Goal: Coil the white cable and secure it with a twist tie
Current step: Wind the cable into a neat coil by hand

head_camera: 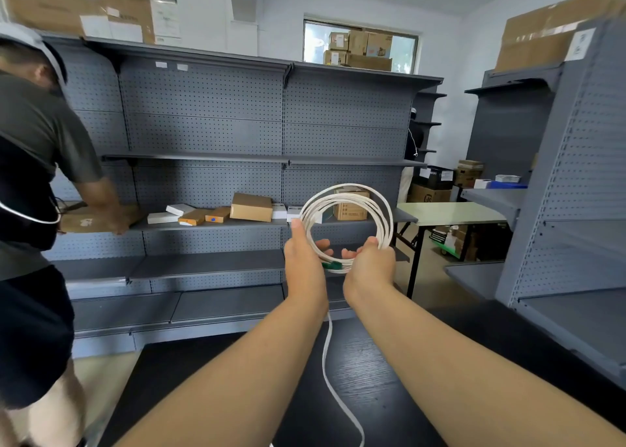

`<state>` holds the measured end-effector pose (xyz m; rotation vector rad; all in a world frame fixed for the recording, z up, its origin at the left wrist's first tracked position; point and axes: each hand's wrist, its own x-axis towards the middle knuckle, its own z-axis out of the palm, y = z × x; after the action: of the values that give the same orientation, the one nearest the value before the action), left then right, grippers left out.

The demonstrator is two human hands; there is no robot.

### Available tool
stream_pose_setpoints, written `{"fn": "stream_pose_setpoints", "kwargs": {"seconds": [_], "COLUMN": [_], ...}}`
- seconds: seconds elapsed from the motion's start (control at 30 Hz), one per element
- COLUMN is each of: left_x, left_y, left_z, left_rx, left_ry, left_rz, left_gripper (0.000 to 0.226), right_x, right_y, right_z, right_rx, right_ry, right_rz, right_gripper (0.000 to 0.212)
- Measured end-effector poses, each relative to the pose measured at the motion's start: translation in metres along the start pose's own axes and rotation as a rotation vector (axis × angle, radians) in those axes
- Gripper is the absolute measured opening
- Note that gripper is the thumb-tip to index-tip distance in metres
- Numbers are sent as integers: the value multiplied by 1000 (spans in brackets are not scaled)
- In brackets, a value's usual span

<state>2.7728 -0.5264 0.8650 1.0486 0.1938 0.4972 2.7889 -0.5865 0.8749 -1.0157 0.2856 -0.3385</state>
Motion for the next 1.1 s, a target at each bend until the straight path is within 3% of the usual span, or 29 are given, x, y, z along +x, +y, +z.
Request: {"fn": "stream_pose_setpoints", "kwargs": {"seconds": [0.17, 0.37, 0.43, 0.6, 0.8, 0.93, 1.1], "left_x": [0, 19, 24, 29, 29, 29, 29], "left_y": [4, 14, 19, 28, 42, 45, 39], "left_z": [4, -6, -14, -31, -39, -39, -37], "left_rx": [91, 285, 379, 706, 1088, 1152, 1053], "left_ry": [256, 309, 249, 42, -196, -261, -274], "left_rz": [172, 389, 473, 618, 758, 768, 672], "left_gripper": [53, 52, 45, 37, 41, 39, 47], "right_x": [-14, -17, -11, 0, 6, 7, 12], "right_y": [2, -2, -6, -21, -27, -17, -3], "right_z": [1, -8, -12, -19, -17, -15, -16], "right_rx": [-17, 51, 2, -326, -774, -852, -793], "right_ry": [-85, -346, -401, -550, -712, -681, -670], "right_rz": [93, 234, 162, -93, -327, -400, -336], "right_gripper": [22, 10, 10, 35, 25, 19, 11]}}
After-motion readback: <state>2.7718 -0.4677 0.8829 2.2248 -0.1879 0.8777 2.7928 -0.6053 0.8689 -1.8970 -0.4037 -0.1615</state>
